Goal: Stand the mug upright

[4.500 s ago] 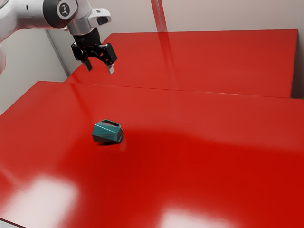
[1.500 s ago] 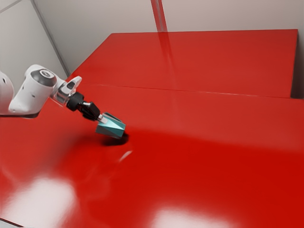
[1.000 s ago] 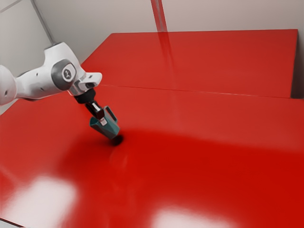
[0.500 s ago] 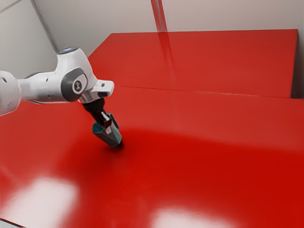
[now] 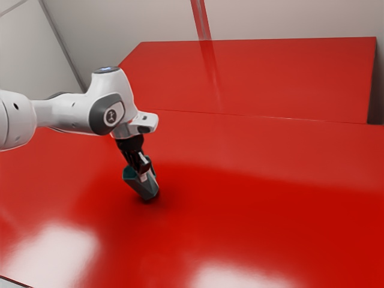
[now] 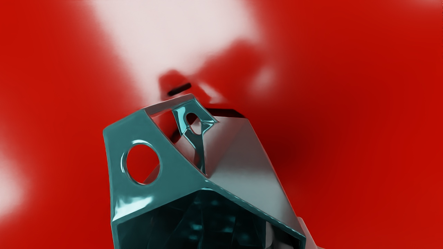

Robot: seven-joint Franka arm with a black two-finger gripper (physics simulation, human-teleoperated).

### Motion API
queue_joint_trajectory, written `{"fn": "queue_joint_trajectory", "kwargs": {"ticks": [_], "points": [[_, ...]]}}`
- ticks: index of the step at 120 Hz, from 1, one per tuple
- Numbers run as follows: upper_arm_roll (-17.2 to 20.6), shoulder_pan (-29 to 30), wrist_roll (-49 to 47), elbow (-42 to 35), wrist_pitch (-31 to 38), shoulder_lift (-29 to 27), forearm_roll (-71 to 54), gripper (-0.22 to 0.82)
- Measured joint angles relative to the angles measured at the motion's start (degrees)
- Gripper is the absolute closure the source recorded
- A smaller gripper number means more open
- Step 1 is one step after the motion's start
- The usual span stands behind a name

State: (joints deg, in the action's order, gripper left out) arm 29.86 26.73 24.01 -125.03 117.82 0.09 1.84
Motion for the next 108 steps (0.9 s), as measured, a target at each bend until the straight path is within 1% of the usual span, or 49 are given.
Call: {"fn": "queue_joint_trajectory", "kwargs": {"ticks": [16, 22, 31, 41, 55, 69, 79, 96, 101, 108], "points": [[0.10, -0.69, -0.91, -0.13, -0.04, 0.02, 0.00, 0.45], [0.11, -0.96, -1.20, -0.20, 0.00, -0.03, 0.00, 0.36], [0.11, -1.35, -1.59, -0.23, 0.04, -0.17, 0.00, 0.25], [0.24, -1.58, -1.96, -0.14, 0.07, -0.67, 0.00, 0.17], [0.71, -0.04, -2.38, 0.38, -0.08, -2.66, 0.00, 0.10], [1.08, 6.22, -2.74, 3.74, -1.38, -4.63, 0.30, 0.06], [1.20, 8.21, -3.33, 8.52, -2.56, -4.85, 0.65, 0.04], [0.87, 6.39, -5.84, 20.12, -8.98, -3.95, 0.39, 0.02], [-2.00, 2.58, -6.63, 24.23, -11.48, -2.41, 0.23, 0.02], [-9.62, -5.85, -7.66, 28.49, -14.78, -1.27, 0.09, 0.01]]}}
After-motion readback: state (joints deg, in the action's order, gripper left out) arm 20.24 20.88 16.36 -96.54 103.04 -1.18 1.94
